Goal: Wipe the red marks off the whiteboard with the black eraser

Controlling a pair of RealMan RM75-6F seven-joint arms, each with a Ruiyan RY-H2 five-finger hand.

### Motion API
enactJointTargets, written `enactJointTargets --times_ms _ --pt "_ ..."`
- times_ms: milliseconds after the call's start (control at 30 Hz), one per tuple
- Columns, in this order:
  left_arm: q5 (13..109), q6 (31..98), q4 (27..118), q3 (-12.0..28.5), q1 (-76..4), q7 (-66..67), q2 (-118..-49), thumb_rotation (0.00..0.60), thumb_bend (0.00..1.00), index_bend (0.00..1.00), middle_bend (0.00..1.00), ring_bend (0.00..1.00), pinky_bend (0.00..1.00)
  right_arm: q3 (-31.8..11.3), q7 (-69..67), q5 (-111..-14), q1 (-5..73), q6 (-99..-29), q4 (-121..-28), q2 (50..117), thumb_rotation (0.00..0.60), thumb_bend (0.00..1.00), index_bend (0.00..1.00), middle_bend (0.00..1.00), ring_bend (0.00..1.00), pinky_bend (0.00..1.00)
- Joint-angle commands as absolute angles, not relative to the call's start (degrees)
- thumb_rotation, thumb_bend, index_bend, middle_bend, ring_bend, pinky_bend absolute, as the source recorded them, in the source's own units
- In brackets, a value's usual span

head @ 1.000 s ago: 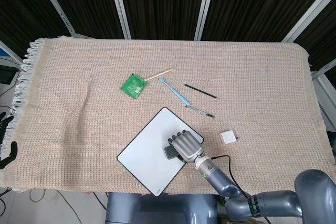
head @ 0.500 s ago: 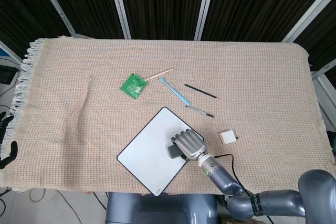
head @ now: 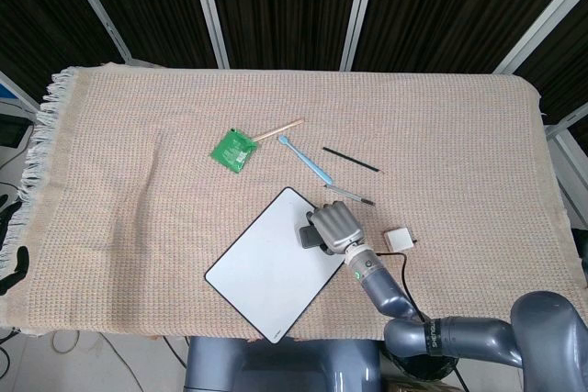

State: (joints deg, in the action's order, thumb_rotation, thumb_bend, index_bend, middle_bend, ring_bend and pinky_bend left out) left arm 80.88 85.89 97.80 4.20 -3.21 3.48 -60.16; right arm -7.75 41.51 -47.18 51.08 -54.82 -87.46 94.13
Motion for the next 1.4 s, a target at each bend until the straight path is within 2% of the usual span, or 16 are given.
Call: enactJointTargets --times_ms 33,367,767,1033,1400 --pt "80.98 85.94 97.79 4.16 -3.20 3.60 -60.23 0.600 0.52 0.10 0.01 0.00 0.00 -7.79 40.42 -46.81 50.05 -55.48 -90.29 90.78 0.600 0.42 0.57 0.49 0.46 0.47" --pt "81.07 86.02 97.82 4.09 -3.22 4.26 -60.64 0.600 0.52 0.10 0.01 0.00 0.00 -5.72 34.95 -49.33 44.94 -58.23 -96.17 80.80 0.600 0.42 0.57 0.49 0.46 0.47" --pt "81.24 86.38 97.95 4.00 -3.08 4.73 -60.91 0.600 0.53 0.10 0.01 0.00 0.00 1.63 27.88 -58.22 36.49 -61.35 -100.14 71.37 0.600 0.42 0.57 0.48 0.46 0.47" --pt "81.60 86.75 98.00 3.84 -2.89 4.99 -61.08 0.600 0.53 0.10 0.01 0.00 0.00 5.66 22.30 -67.74 31.07 -64.46 -100.16 70.13 0.600 0.42 0.57 0.48 0.45 0.47" --pt "81.72 86.84 97.99 3.83 -2.83 4.87 -61.02 0.600 0.53 0.09 0.01 0.00 0.00 7.19 20.77 -73.79 28.20 -64.29 -97.86 73.22 0.600 0.42 0.57 0.45 0.44 0.44"
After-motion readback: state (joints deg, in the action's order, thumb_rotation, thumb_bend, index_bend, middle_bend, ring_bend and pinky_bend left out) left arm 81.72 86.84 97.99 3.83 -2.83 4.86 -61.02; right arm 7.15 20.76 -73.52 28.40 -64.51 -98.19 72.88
